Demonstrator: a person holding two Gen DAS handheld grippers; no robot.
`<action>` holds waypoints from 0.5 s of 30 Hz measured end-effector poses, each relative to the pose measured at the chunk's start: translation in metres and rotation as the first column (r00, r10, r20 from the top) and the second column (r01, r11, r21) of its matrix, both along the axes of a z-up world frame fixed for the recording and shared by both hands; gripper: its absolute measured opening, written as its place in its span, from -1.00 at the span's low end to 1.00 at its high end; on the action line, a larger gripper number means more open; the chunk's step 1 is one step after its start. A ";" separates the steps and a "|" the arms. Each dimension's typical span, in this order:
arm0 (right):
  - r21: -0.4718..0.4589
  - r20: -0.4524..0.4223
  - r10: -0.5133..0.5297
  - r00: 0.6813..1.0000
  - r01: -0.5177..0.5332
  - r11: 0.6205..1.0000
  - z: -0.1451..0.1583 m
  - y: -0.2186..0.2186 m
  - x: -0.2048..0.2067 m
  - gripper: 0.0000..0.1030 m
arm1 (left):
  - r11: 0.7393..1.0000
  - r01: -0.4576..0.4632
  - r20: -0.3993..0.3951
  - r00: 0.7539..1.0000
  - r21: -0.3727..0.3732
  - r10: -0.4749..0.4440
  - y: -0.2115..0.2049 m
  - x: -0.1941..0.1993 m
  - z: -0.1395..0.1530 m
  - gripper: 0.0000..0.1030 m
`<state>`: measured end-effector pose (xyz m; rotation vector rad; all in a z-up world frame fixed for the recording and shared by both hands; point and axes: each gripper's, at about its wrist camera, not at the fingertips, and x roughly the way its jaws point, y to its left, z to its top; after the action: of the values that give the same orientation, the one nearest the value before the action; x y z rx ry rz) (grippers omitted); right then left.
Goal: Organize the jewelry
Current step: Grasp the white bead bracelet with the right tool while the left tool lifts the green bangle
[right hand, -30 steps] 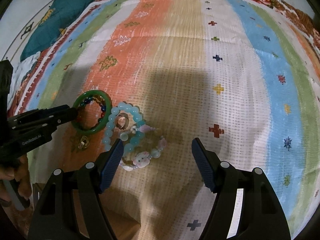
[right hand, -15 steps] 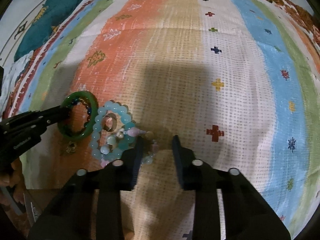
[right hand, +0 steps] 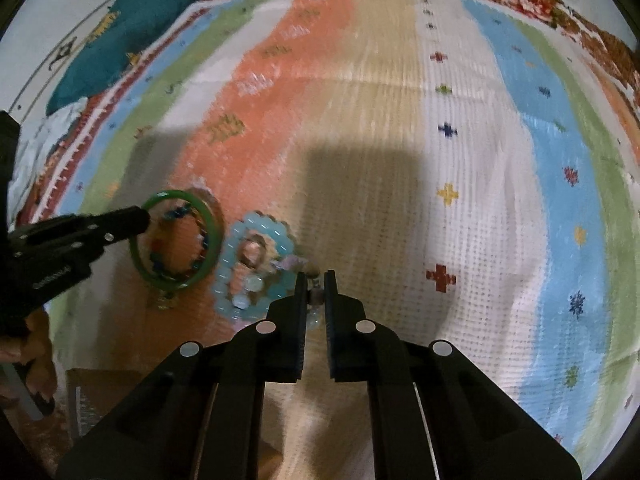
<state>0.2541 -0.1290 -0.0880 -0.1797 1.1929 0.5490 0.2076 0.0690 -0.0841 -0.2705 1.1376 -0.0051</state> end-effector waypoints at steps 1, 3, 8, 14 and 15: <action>0.009 0.008 0.006 1.000 -0.006 1.000 0.004 0.001 -0.002 -0.82 | 1.000 -0.001 0.004 1.000 0.001 0.001 0.000 -0.001 0.001 -0.84; 0.018 0.021 0.017 1.000 -0.018 1.000 0.010 0.002 -0.005 -0.82 | 1.000 -0.001 0.010 1.000 0.001 0.001 0.000 -0.001 0.004 -0.84; 0.026 0.045 0.045 0.998 -0.046 0.999 0.019 0.007 -0.014 -0.83 | 1.000 0.000 0.025 1.000 -0.003 0.000 -0.001 -0.005 0.010 -0.83; 0.045 0.073 0.053 0.996 -0.056 0.997 0.033 0.008 -0.023 -0.83 | 1.000 -0.003 0.052 0.999 -0.008 0.004 -0.002 -0.011 0.021 -0.83; 0.050 0.076 0.053 0.996 -0.057 0.997 0.035 0.008 -0.024 -0.83 | 1.000 -0.003 0.055 0.998 -0.008 0.003 -0.002 -0.012 0.022 -0.83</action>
<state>0.2300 -0.1212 -0.0527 -0.1876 1.1020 0.6163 0.1952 0.0672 -0.0622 -0.2777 1.0826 -0.0140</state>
